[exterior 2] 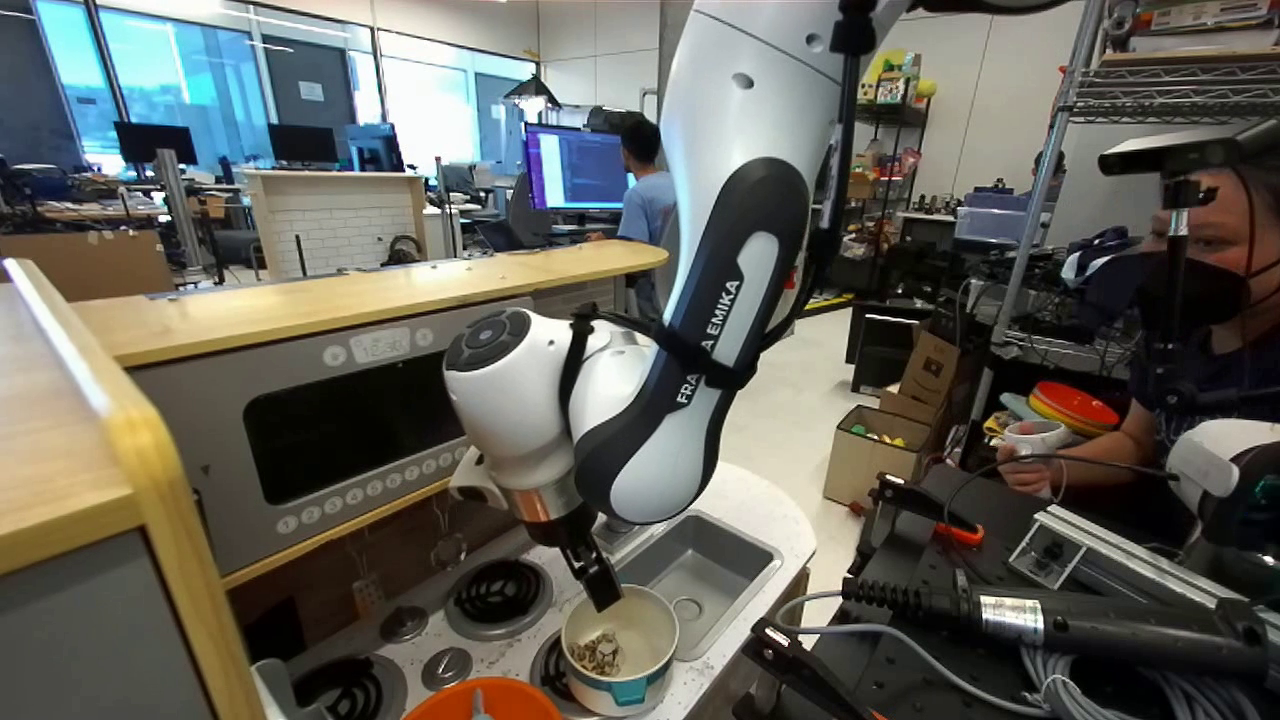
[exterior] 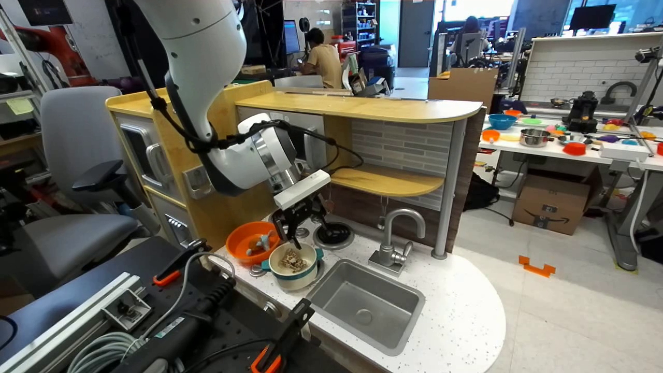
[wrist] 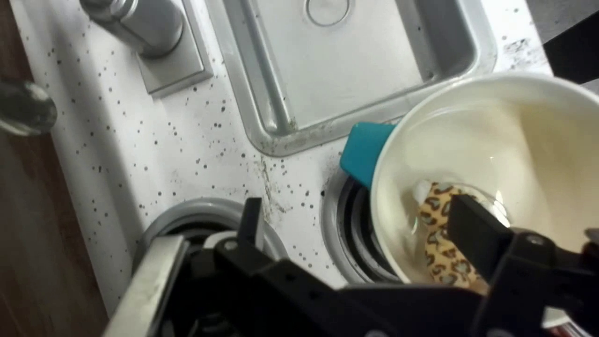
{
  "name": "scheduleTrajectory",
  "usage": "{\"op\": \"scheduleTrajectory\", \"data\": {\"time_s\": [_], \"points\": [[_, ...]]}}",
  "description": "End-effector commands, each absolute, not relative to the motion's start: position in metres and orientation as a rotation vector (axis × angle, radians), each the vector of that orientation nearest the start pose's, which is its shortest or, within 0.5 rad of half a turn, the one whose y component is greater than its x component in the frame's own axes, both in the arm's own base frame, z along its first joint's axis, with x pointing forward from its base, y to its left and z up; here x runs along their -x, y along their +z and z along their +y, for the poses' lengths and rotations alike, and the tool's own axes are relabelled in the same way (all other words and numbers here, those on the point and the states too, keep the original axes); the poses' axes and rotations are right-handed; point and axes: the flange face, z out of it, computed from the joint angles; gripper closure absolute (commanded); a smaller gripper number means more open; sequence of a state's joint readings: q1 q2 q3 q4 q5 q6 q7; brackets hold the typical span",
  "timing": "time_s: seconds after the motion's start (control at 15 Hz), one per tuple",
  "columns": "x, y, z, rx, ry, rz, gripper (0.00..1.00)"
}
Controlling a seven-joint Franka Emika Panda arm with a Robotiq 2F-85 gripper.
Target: Twist the pot on the stove to the left
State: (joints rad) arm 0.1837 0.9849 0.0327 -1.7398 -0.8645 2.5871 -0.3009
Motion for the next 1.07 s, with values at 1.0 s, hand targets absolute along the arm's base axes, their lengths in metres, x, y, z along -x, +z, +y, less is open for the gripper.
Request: {"op": "scheduleTrajectory", "data": {"time_s": [1.0], "points": [[-0.478, 0.185, 0.027, 3.138, 0.159, -1.139, 0.00]]}}
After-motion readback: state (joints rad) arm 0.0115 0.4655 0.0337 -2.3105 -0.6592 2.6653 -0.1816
